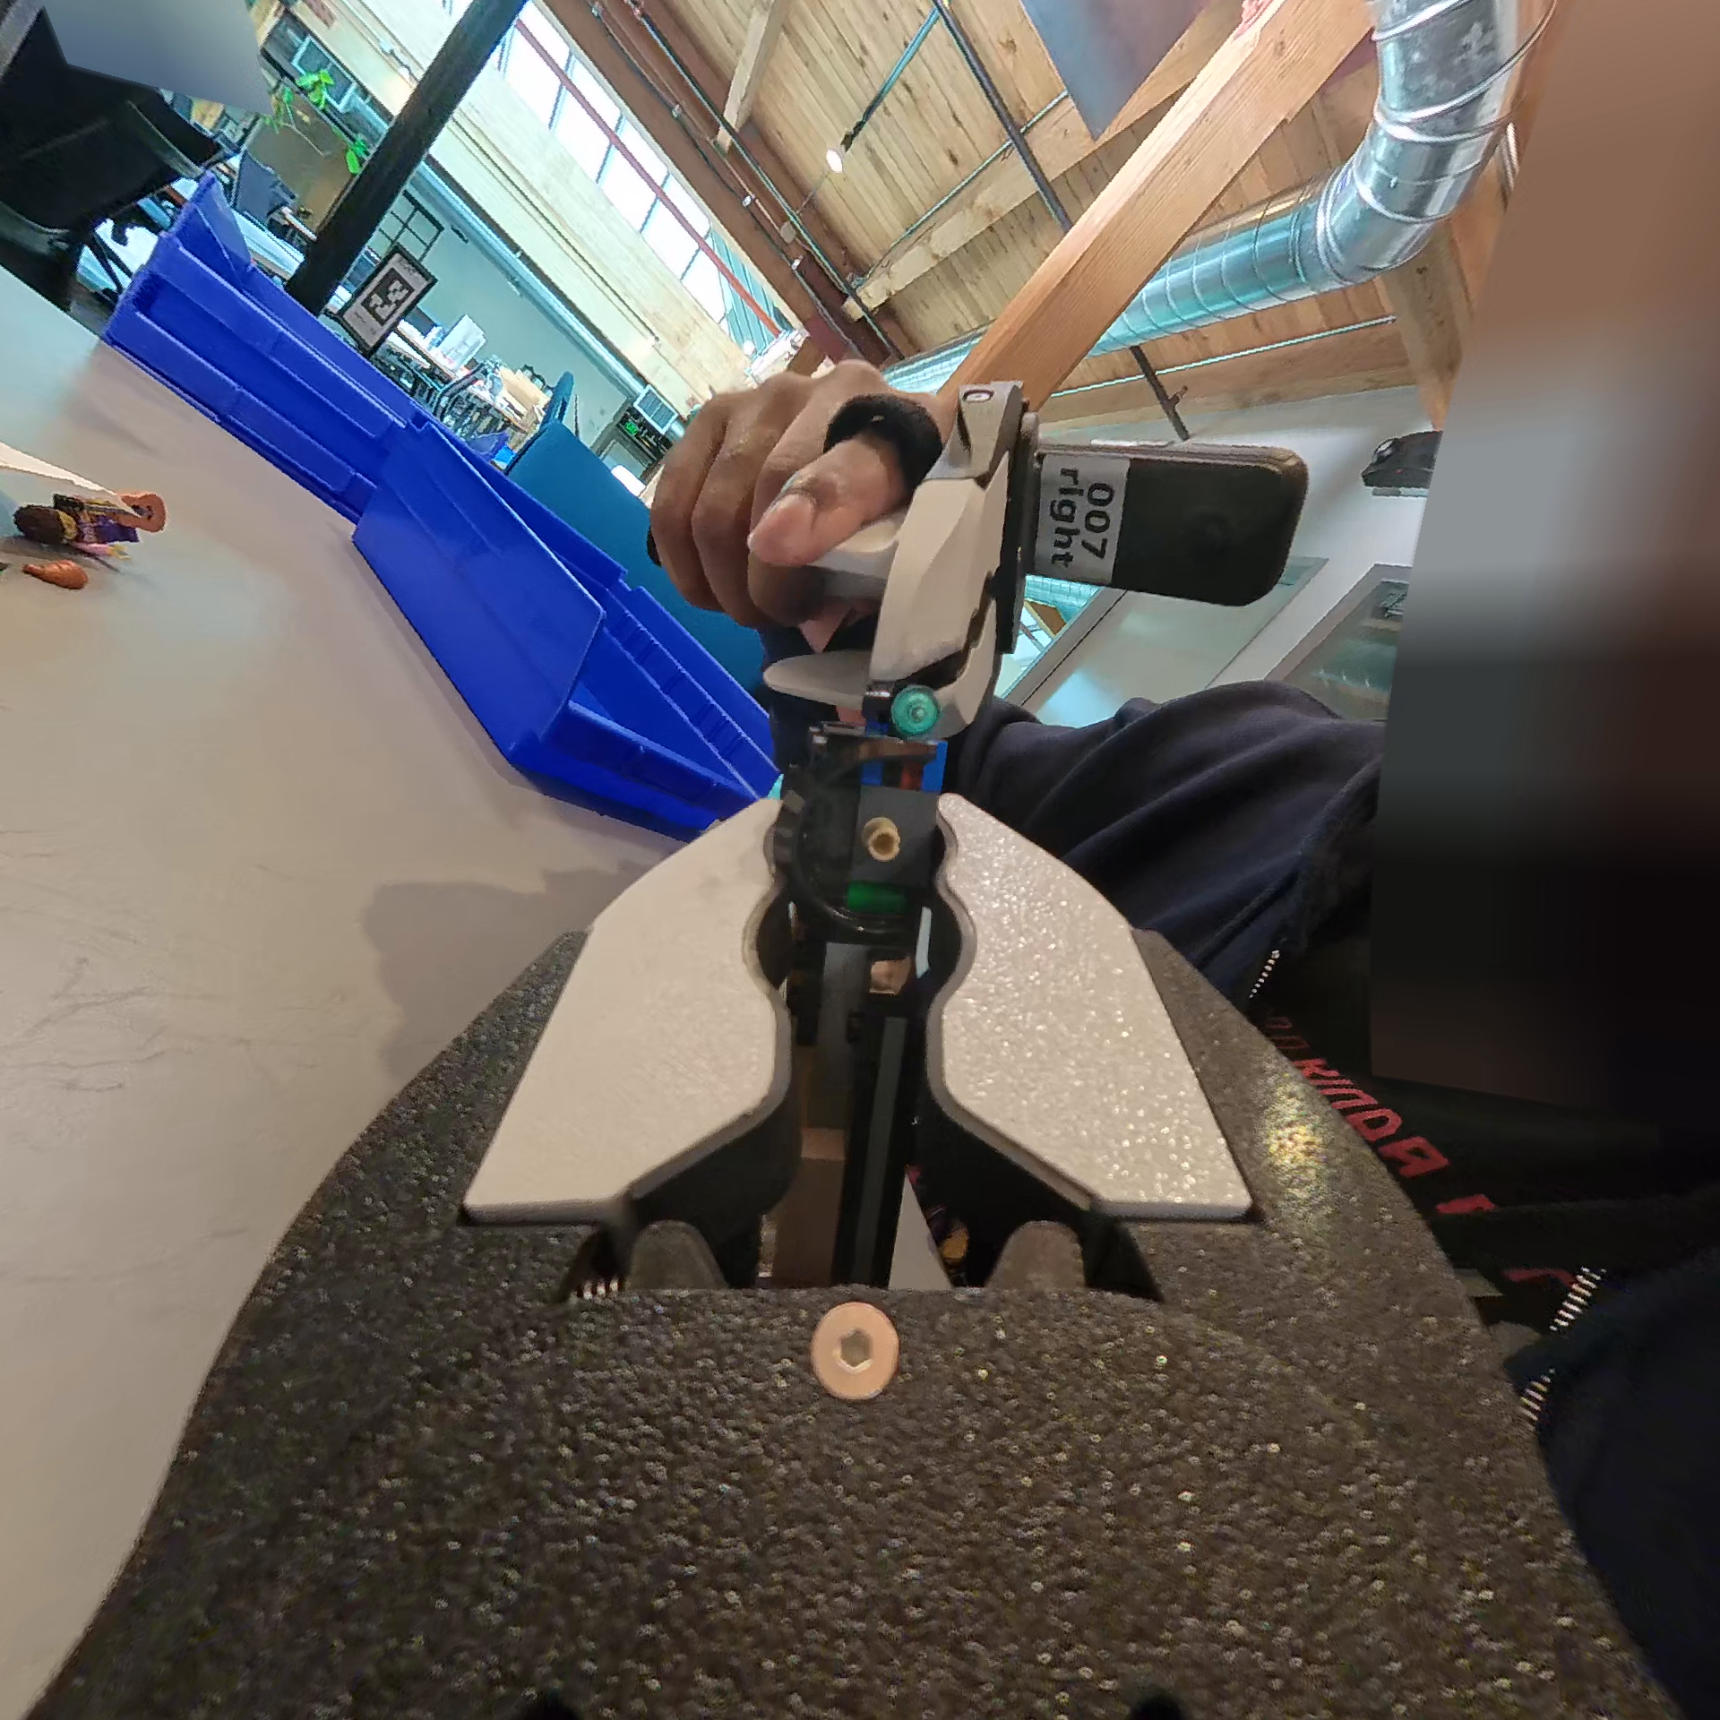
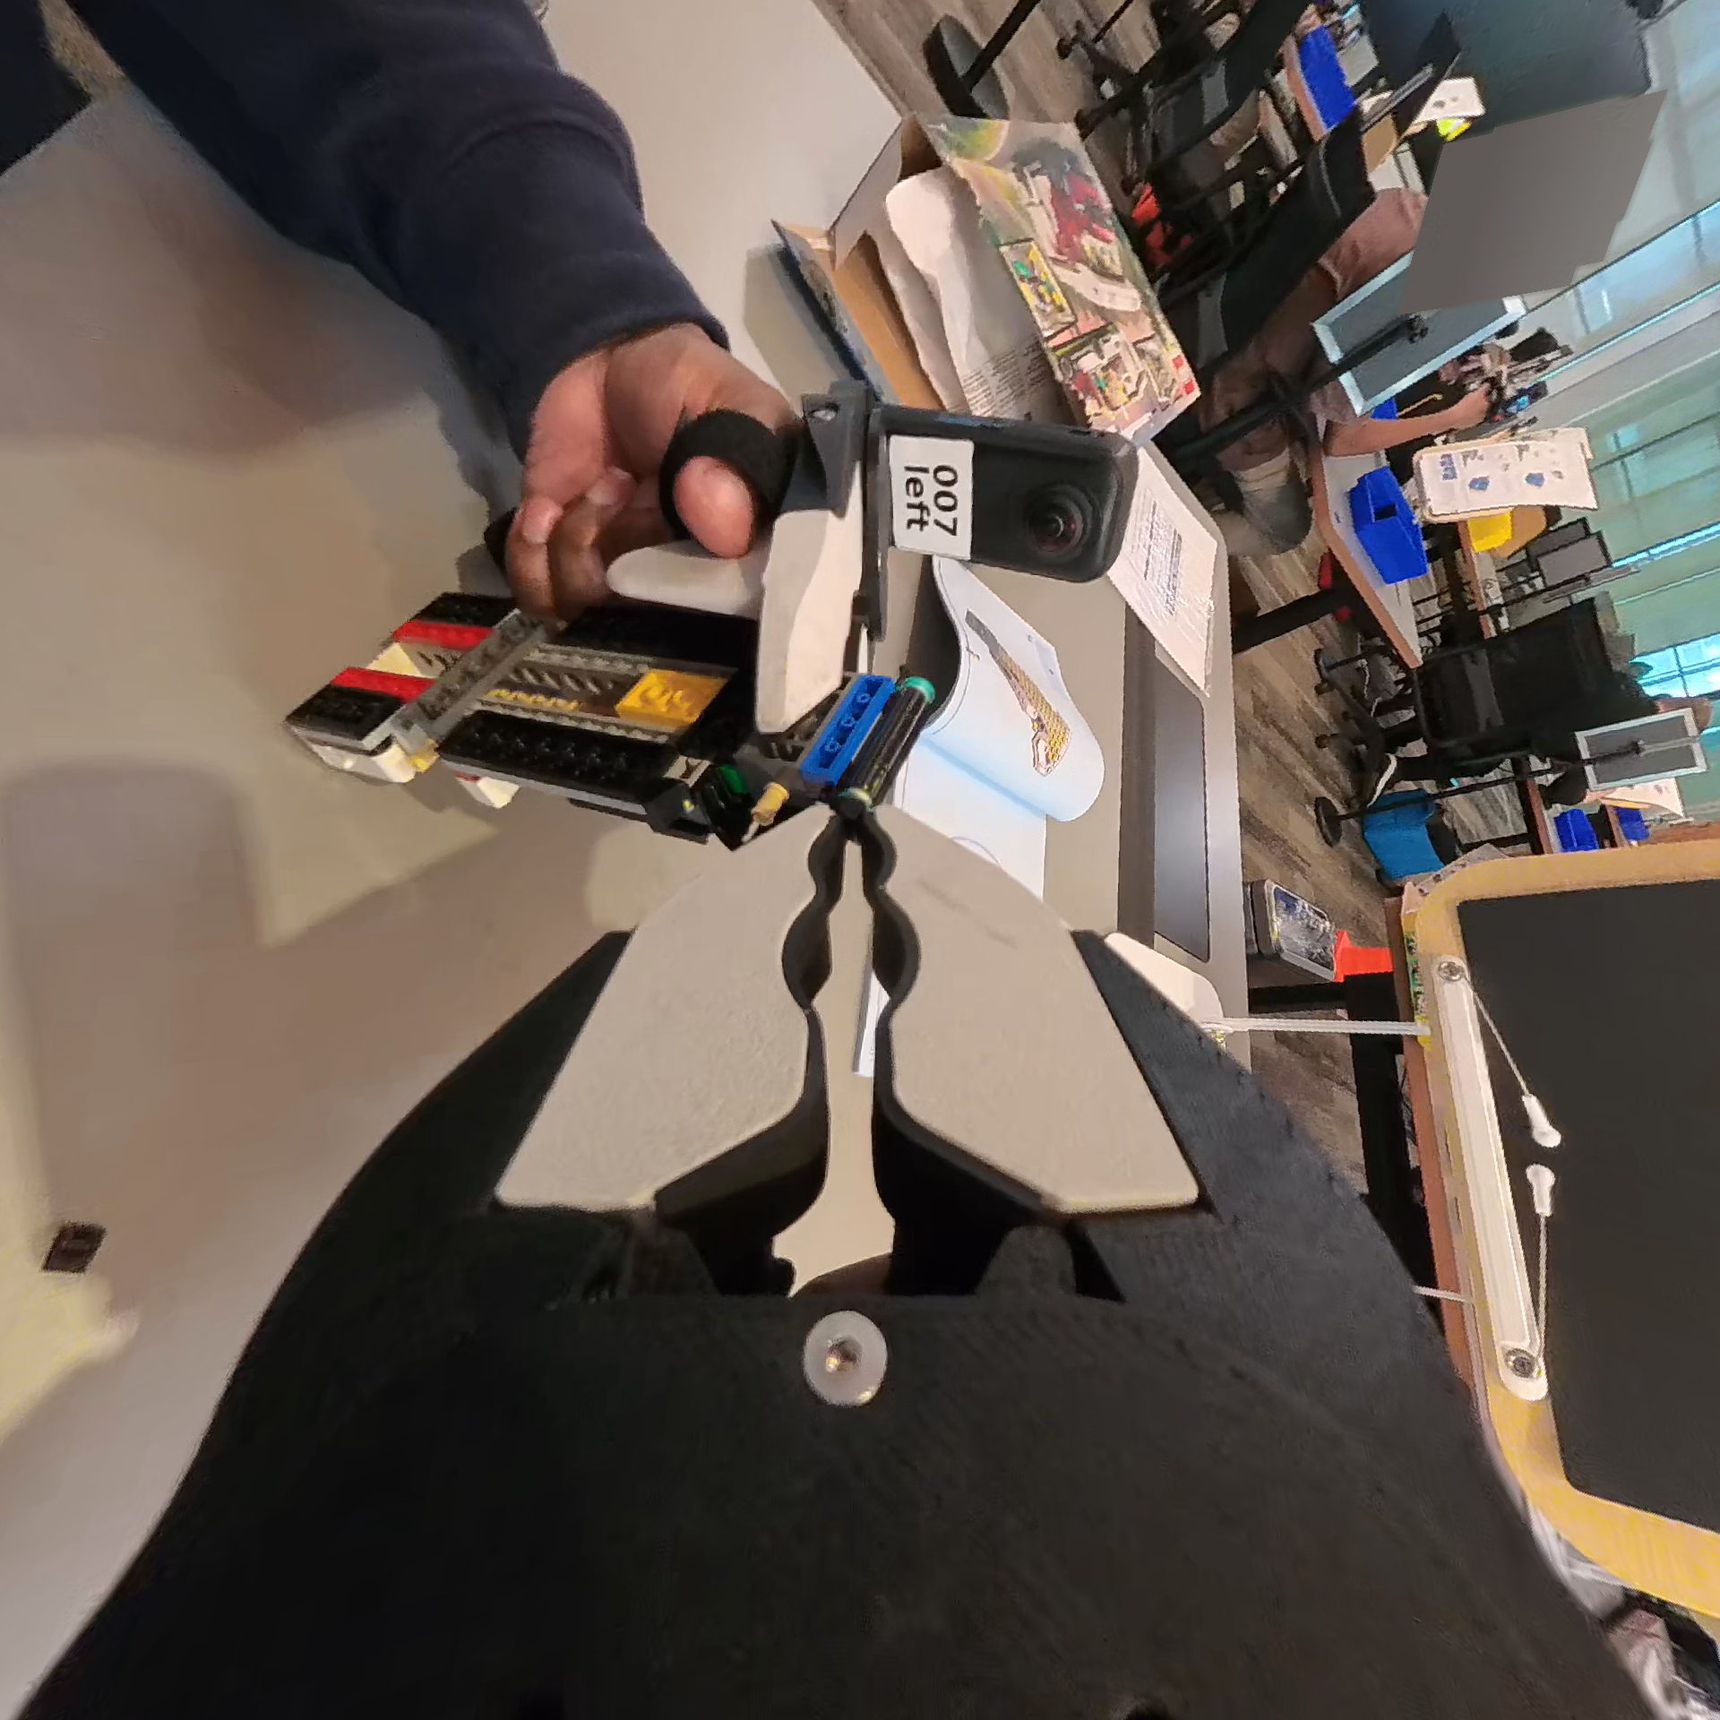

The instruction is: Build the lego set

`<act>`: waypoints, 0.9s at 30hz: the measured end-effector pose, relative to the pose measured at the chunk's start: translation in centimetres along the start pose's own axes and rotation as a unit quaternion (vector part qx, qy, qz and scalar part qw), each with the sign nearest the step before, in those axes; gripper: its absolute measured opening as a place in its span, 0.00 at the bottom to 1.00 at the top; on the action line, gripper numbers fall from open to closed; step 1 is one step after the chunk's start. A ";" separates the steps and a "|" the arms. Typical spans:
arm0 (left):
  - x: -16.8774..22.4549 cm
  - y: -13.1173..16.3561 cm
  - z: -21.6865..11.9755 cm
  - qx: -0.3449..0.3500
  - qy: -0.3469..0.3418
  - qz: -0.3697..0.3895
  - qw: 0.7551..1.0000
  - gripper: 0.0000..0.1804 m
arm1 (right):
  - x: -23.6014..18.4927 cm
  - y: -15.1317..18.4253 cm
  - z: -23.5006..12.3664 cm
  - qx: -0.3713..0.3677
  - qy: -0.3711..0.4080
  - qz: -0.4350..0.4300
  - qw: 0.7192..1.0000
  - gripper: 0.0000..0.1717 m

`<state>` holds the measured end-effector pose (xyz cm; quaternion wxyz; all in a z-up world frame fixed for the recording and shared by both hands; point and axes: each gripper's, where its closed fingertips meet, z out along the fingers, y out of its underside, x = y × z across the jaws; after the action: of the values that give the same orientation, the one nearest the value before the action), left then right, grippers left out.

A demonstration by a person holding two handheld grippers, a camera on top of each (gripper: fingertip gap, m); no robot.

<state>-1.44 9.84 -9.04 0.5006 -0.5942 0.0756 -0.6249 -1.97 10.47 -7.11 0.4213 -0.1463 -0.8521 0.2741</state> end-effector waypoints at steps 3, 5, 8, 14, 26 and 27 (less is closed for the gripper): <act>0.1 0.0 0.0 0.001 0.003 -0.001 1.000 0.14 | 0.1 -0.1 0.0 0.007 0.007 0.005 1.000 0.02; -0.1 -0.1 0.0 0.005 0.000 -0.006 1.000 0.14 | 0.1 0.1 0.0 0.001 0.013 0.007 1.000 0.02; -0.2 -0.1 0.0 0.005 -0.003 -0.006 1.000 0.14 | 0.1 0.2 0.1 -0.004 0.015 0.009 1.000 0.02; -0.4 -0.6 -0.1 0.023 -0.010 -0.003 1.000 0.14 | 0.7 0.5 0.1 -0.011 0.039 0.012 0.999 0.02; -0.9 -2.8 -1.5 0.098 -0.012 -0.035 0.995 0.14 | 2.8 1.2 0.4 0.025 0.119 0.104 0.987 0.11; -1.0 -2.8 -1.5 0.099 -0.013 -0.035 0.994 0.14 | 2.8 1.4 0.4 0.021 0.125 0.107 0.986 0.11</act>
<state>-4.38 11.13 -8.17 0.5358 -0.5520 -0.0138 -0.6388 -3.92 12.80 -6.37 0.4956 -0.2607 -0.7662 0.3152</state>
